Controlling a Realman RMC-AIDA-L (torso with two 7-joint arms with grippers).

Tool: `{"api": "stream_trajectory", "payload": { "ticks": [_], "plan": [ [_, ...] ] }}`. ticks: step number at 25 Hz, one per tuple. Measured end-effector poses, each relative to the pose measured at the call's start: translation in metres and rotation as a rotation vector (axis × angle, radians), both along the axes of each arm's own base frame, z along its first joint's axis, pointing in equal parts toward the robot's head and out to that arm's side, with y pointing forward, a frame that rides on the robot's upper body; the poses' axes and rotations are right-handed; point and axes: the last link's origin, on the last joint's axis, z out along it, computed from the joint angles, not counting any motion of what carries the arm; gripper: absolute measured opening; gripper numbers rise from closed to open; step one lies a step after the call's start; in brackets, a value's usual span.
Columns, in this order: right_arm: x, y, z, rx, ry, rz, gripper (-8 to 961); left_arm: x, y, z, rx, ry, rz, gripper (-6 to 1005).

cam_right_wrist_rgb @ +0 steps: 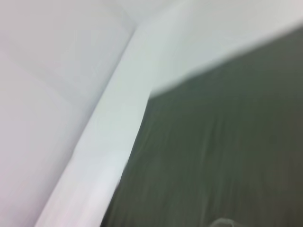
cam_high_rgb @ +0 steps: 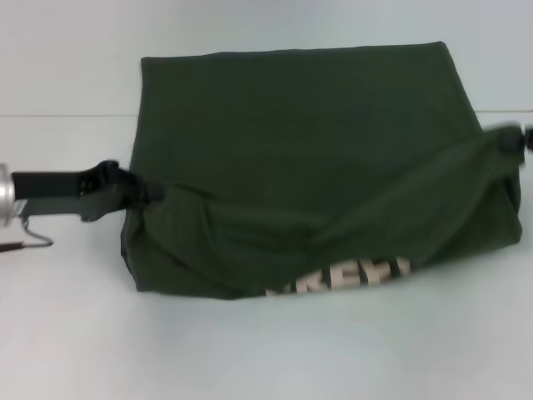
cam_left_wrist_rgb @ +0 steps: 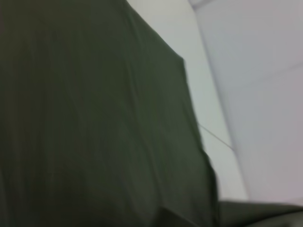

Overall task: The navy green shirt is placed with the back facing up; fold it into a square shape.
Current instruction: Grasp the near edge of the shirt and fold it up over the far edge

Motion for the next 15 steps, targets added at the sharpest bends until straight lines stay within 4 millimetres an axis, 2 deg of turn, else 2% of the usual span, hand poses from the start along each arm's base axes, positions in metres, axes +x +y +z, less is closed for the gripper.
{"api": "stream_trajectory", "payload": {
  "ticks": [4, 8, 11, 15],
  "plan": [
    [0.007, 0.029, -0.019, 0.131, -0.062, -0.082, 37, 0.003, 0.024, -0.017, 0.058, 0.111, 0.033, 3],
    [0.015, 0.043, -0.045, 0.195, -0.154, -0.148, 37, -0.001, 0.039, -0.030, 0.130, 0.218, 0.074, 2],
    [0.016, 0.051, -0.059, 0.246, -0.222, -0.173, 37, 0.001, 0.046, -0.028, 0.187, 0.250, 0.074, 2],
    [0.011, 0.059, -0.061, 0.284, -0.252, -0.174, 38, 0.015, 0.055, -0.013, 0.237, 0.224, 0.029, 2]
  ]
}}
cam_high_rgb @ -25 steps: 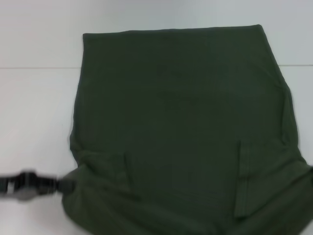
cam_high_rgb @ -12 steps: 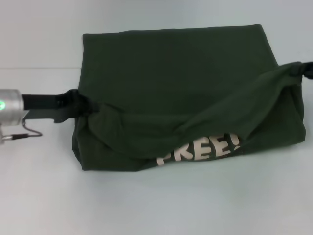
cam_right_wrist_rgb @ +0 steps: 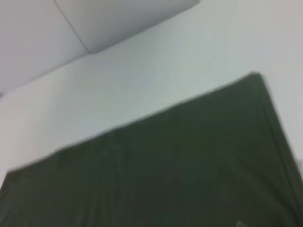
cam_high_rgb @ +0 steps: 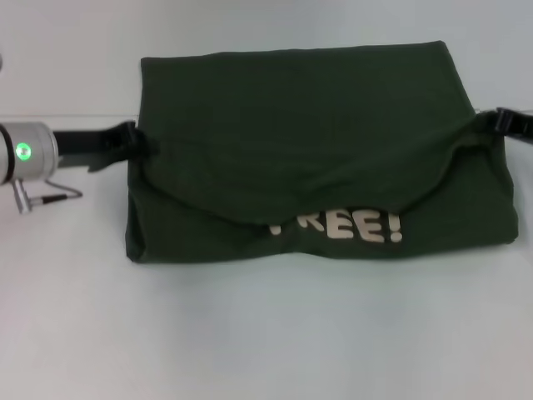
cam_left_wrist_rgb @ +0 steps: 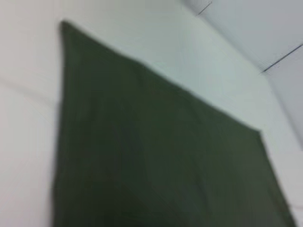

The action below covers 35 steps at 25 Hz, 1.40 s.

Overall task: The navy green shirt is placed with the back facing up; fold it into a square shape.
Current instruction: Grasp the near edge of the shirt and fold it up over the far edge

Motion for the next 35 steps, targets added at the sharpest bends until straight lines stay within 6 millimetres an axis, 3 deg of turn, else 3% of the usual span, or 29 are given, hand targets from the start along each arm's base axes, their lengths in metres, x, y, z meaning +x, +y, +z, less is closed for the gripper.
{"api": "stream_trajectory", "payload": {
  "ticks": [7, 16, 25, 35],
  "plan": [
    [-0.015, 0.021, 0.023, 0.115, 0.012, 0.015, 38, 0.021, 0.023, 0.011, 0.044, 0.014, -0.020, 2],
    [-0.019, 0.038, -0.015, 0.136, -0.213, -0.009, 38, 0.019, 0.033, -0.014, 0.077, 0.128, 0.013, 2],
    [-0.043, 0.044, -0.011, 0.129, -0.185, 0.067, 39, 0.014, 0.028, -0.002, 0.151, 0.118, 0.030, 3],
    [-0.035, 0.044, -0.029, 0.057, -0.293, 0.059, 133, 0.026, 0.030, -0.029, 0.060, 0.191, -0.031, 5]
  ]
}}
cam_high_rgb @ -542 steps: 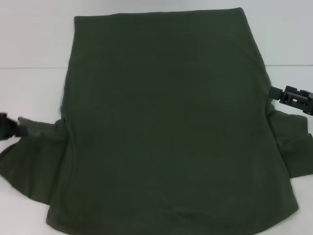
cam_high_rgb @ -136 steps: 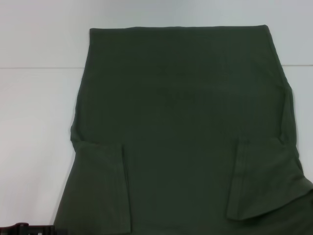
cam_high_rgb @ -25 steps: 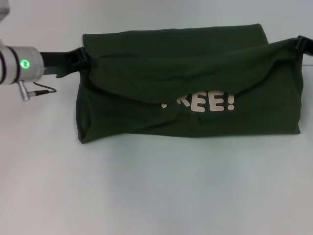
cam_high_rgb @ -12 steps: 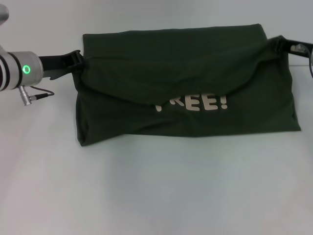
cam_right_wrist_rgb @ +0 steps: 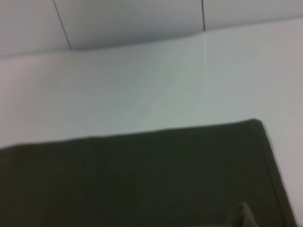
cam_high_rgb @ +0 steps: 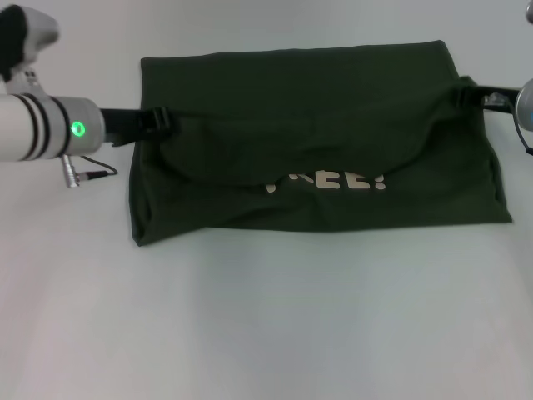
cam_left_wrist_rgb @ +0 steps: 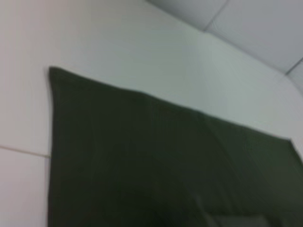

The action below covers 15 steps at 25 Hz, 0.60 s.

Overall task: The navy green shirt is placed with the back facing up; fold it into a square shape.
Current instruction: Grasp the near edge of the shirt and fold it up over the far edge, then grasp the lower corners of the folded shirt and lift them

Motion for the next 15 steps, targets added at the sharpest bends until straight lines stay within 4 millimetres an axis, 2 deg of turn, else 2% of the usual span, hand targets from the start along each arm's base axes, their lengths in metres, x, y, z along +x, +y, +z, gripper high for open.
{"api": "stream_trajectory", "payload": {
  "ticks": [3, 6, 8, 11, 15],
  "plan": [
    [0.003, -0.001, 0.001, -0.022, -0.006, -0.015, 164, 0.000, 0.001, -0.007, -0.007, 0.039, -0.009, 8],
    [0.001, -0.005, 0.013, -0.036, 0.056, -0.005, 196, -0.002, -0.004, 0.003, 0.020, -0.001, -0.008, 110],
    [0.000, -0.014, 0.027, -0.044, 0.119, 0.015, 237, -0.004, -0.015, 0.017, 0.037, -0.050, -0.013, 178],
    [-0.001, -0.030, 0.051, -0.051, 0.230, 0.047, 328, -0.013, -0.034, 0.034, 0.046, -0.111, -0.009, 305],
    [0.008, -0.058, 0.068, -0.096, 0.393, 0.068, 450, -0.030, -0.057, 0.038, -0.002, -0.158, 0.002, 492]
  ]
}}
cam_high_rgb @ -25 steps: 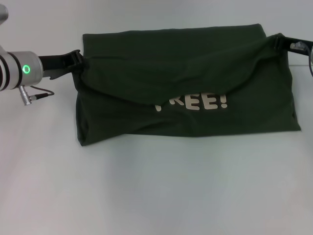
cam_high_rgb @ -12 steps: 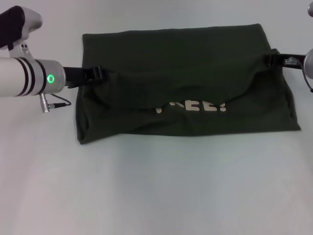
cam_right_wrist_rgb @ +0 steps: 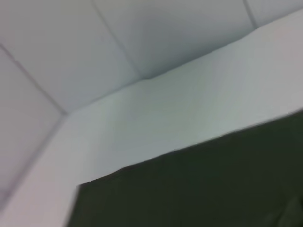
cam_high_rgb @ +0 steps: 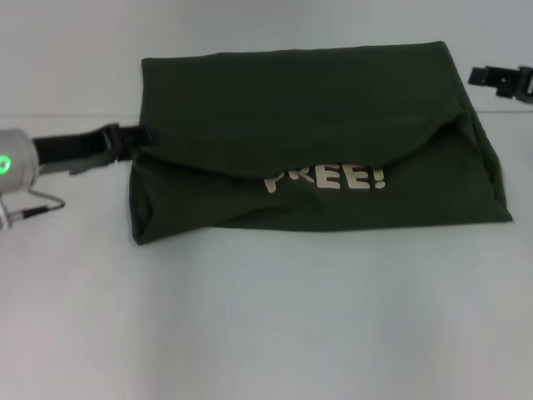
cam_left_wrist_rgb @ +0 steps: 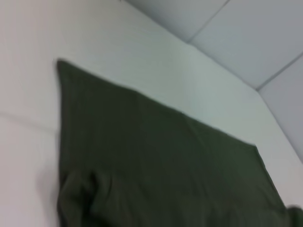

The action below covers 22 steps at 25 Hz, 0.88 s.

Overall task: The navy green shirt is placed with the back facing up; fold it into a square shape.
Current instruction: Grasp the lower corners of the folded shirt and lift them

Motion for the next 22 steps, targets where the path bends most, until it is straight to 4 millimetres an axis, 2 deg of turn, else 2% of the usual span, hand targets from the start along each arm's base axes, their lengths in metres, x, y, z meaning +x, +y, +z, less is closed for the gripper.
{"api": "stream_trajectory", "payload": {
  "ticks": [4, 5, 9, 13, 22],
  "plan": [
    [0.019, -0.025, -0.006, -0.076, 0.097, -0.007, 620, -0.018, -0.013, -0.011, -0.065, -0.002, -0.004, 684],
    [0.023, -0.031, -0.010, -0.097, 0.110, -0.009, 663, -0.023, -0.018, -0.019, -0.099, 0.009, -0.026, 695],
    [0.031, -0.042, -0.018, -0.155, 0.143, -0.016, 707, -0.029, -0.021, -0.027, -0.133, 0.046, -0.061, 740],
    [0.033, -0.046, -0.017, -0.164, 0.166, -0.020, 729, -0.036, -0.024, -0.028, -0.128, 0.056, -0.054, 785],
    [0.032, -0.048, -0.020, -0.171, 0.182, -0.018, 730, -0.040, -0.021, -0.046, -0.131, 0.046, -0.001, 778]
  ]
}}
